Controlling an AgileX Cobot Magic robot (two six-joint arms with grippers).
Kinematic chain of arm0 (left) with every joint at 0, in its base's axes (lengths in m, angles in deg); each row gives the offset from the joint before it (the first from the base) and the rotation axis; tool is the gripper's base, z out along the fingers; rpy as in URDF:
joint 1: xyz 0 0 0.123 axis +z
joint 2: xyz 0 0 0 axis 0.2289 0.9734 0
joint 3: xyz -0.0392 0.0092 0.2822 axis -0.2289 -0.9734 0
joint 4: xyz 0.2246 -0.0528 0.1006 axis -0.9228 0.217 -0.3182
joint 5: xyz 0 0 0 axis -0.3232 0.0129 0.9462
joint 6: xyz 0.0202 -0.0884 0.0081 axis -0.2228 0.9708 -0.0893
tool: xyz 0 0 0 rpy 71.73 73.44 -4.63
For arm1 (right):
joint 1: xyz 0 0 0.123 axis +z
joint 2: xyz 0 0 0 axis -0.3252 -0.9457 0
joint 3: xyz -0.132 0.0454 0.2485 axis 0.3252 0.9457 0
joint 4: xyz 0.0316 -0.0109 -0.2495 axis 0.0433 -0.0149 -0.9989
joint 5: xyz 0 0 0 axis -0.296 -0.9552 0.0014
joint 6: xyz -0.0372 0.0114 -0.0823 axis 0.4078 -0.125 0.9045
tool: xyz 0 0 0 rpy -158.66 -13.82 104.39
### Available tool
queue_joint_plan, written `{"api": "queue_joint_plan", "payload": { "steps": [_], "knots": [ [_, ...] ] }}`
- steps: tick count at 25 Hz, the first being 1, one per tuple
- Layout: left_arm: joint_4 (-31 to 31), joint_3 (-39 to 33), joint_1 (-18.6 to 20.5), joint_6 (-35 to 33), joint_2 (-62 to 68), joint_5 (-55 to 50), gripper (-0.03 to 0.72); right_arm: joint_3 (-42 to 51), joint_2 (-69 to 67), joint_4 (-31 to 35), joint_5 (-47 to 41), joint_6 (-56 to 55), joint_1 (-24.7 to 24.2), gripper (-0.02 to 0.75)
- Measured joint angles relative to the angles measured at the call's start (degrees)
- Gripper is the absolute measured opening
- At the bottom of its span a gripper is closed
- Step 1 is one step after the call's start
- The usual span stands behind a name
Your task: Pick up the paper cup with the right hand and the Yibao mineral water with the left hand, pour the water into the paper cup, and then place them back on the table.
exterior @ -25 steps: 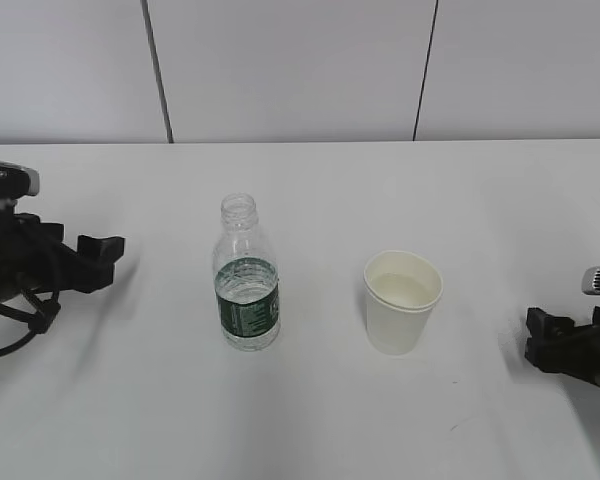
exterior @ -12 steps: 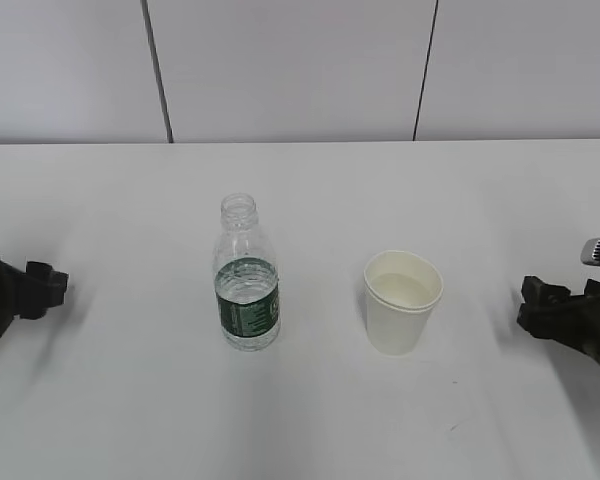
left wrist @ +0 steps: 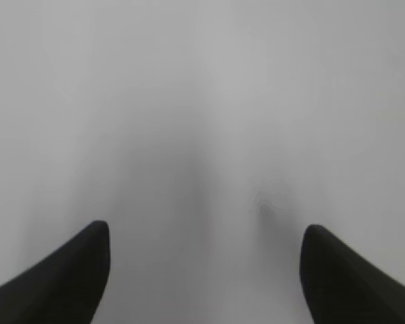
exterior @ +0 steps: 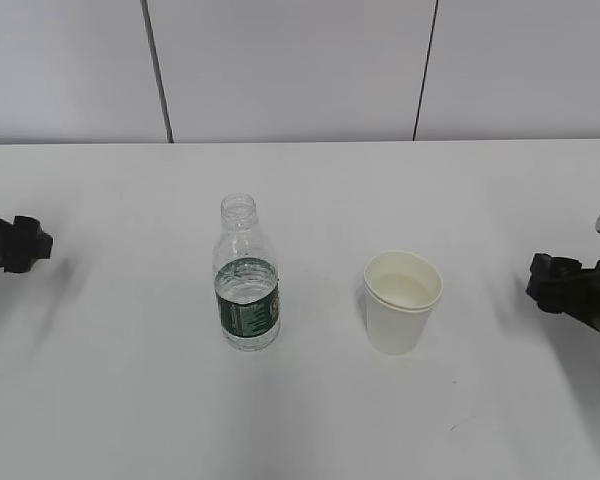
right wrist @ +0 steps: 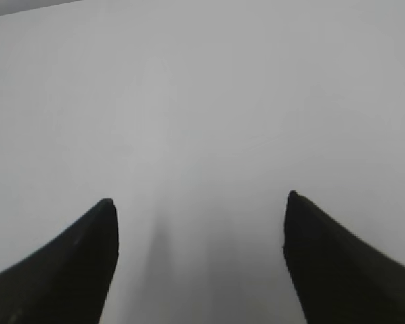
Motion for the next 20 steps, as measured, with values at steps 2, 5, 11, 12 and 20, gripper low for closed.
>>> {"api": "queue_joint_plan", "payload": {
  "steps": [2,5,11,12,20],
  "knots": [
    [0.0,1.9,0.0,0.0,-0.4,-4.7,0.531,-1.3,1.9,-0.3,-4.7,0.3,0.0,0.595],
    [0.0,5.5,0.0,0.0,-0.7,-12.4,0.531,-3.3,4.1,-1.1,-11.2,0.5,0.0,0.595],
    [0.0,12.1,0.0,0.0,-0.7,-29.1,0.531,-8.2,9.7,-2.4,-29.0,0.6,0.0,0.594],
    [0.0,13.2,0.0,0.0,-0.7,-31.6,0.531,-9.3,10.7,-2.4,-31.7,0.6,0.0,0.594],
    [0.0,18.9,0.0,-0.6,-0.7,-48.2,0.527,-18.9,15.7,-2.8,-59.5,2.8,0.0,0.594]
  ]
}}
